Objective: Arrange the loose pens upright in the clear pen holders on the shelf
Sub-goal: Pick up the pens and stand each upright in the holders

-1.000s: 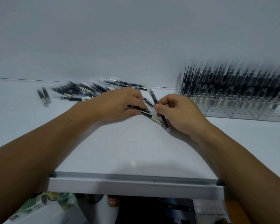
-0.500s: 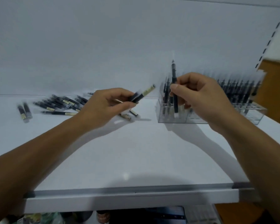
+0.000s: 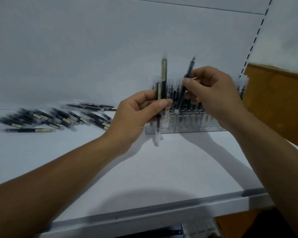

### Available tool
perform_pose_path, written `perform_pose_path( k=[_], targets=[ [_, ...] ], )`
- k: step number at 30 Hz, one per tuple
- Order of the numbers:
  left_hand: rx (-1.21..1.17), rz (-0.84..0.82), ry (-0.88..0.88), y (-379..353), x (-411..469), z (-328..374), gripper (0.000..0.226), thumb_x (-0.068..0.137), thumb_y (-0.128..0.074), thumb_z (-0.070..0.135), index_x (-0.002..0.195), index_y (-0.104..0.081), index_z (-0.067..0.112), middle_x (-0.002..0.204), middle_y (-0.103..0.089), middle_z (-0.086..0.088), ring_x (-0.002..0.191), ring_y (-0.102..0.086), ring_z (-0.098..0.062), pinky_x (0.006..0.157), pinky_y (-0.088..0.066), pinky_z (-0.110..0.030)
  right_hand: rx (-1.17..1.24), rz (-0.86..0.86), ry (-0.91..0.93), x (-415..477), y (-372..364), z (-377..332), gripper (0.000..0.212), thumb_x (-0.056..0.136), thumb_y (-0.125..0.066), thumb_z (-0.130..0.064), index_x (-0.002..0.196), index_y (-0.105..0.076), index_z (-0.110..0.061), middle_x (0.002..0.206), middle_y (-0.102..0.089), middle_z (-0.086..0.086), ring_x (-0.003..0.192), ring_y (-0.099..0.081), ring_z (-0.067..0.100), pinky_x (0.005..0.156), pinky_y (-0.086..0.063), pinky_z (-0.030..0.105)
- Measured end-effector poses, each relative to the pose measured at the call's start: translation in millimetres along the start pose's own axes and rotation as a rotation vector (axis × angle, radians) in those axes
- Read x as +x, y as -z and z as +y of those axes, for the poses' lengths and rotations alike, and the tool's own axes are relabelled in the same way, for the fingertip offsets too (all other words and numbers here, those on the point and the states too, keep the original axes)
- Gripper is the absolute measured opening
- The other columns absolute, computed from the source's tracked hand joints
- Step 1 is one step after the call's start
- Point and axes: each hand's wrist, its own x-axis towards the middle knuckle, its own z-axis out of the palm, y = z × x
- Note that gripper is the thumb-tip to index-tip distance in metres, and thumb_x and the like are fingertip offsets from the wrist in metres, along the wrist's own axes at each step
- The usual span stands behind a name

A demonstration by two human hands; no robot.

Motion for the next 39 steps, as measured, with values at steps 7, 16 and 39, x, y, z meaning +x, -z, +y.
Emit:
perform_pose_path(
  k=[7, 16, 39],
  targets=[
    [-0.075, -0.035, 0.133, 0, -12, -20, 0.018, 0.082, -0.06, -0.007, 0.097, -0.068, 0.001, 0.083, -0.075, -0.007, 0.077, -0.068, -0.012, 0.07, -0.055, -0.017, -0.05, 0.02, 0.015, 14, -10, 11, 0.007, 0.092, -0.067, -0.024, 0.09, -0.061, -0.026, 0.08, -0.07, -0.004, 0.07, -0.069, 0.004, 0.064, -0.052, 0.019],
    [0.055, -0.079, 0.173, 5, -7, -23, 0.016, 0.08, -0.065, 0.0, 0.095, -0.069, 0.005, 0.089, -0.075, -0.011, 0.081, -0.071, -0.014, 0.074, -0.057, -0.021, -0.157, -0.028, 0.015, 23, -21, 21, 0.007, 0.09, -0.069, -0.027, 0.09, -0.063, -0.024, 0.079, -0.07, -0.003, 0.068, -0.07, 0.008, 0.066, -0.054, 0.027],
    [0.115, -0.039, 0.175, 6, -8, -19, 0.016, 0.083, -0.067, 0.007, 0.098, -0.07, 0.007, 0.092, -0.074, -0.014, 0.081, -0.07, -0.017, 0.073, -0.057, -0.022, -0.585, -0.185, -0.007, 15, -36, 23, 0.014, 0.086, -0.07, -0.032, 0.08, -0.065, -0.02, 0.079, -0.066, -0.006, 0.077, -0.063, 0.013, 0.08, -0.056, 0.037]
  ],
)
